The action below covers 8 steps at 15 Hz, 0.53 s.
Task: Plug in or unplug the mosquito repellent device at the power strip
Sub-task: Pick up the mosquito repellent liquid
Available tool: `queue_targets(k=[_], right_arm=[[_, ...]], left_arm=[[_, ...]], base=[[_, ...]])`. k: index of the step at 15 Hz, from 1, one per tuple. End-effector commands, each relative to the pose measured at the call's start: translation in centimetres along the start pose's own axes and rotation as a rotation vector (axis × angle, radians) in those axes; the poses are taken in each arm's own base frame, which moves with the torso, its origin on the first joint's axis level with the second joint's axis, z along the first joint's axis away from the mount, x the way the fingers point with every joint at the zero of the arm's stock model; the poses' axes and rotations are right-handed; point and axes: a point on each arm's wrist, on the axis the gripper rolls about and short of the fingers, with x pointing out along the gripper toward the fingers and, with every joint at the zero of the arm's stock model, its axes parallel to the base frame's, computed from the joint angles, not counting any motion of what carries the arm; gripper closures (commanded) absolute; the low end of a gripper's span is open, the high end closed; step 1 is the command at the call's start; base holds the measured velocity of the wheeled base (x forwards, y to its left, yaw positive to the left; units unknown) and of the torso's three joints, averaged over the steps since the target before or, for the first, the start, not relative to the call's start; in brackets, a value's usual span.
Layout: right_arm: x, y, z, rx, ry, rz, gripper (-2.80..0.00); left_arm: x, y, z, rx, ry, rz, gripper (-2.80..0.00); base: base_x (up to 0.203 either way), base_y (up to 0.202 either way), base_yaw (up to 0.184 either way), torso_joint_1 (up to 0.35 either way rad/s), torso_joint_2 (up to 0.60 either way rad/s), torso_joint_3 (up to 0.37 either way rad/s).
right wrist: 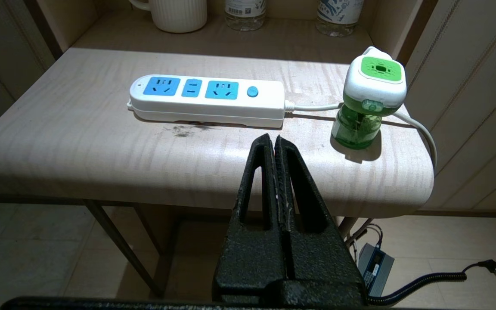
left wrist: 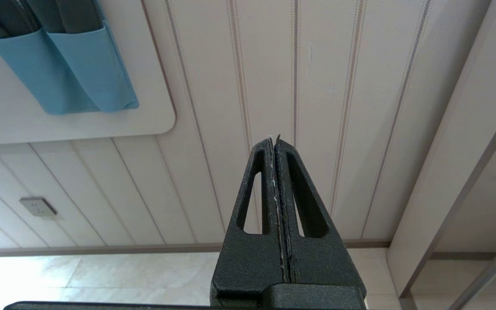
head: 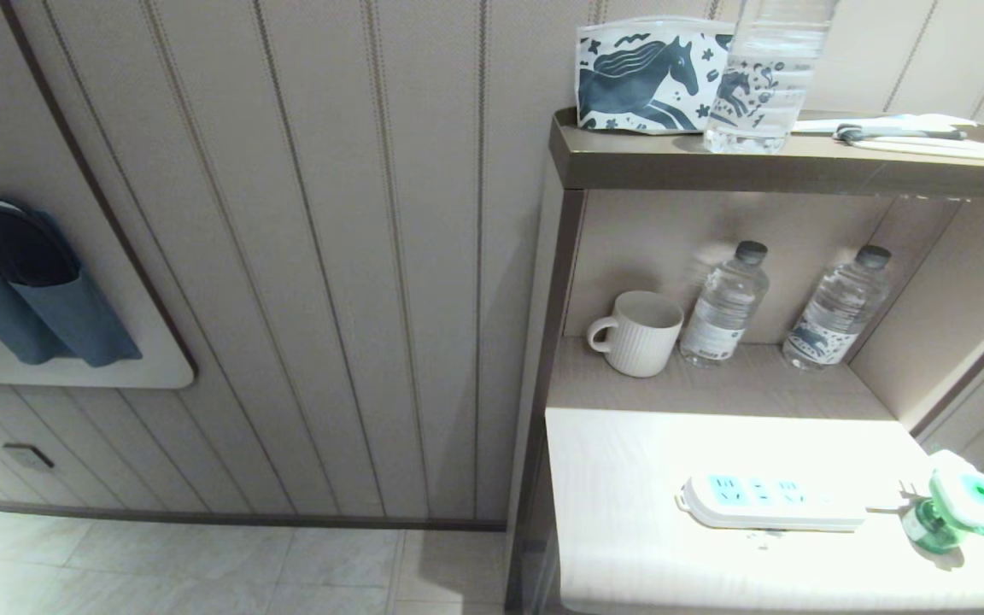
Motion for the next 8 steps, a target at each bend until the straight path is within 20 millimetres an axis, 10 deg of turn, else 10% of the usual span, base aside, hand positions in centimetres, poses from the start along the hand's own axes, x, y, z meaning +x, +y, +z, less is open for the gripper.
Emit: queue_targets(k=[1,8], right_arm=[[-0.01,0.0,-0.01,0.0,-0.002,0.001,0.0],[-0.01,0.0,0.01,0.001,-0.003,0.001,0.0]], left_arm=[[0.0,0.0,0.01,0.0,-0.001,0.001,0.0],[0.0,0.0,0.01,0.001,-0.001,0.001,0.0]], base=[[0.0,0.0,0.0,0.0,0.0,0.0],[0.0,0.0,0.0,0.0,0.0,0.0]])
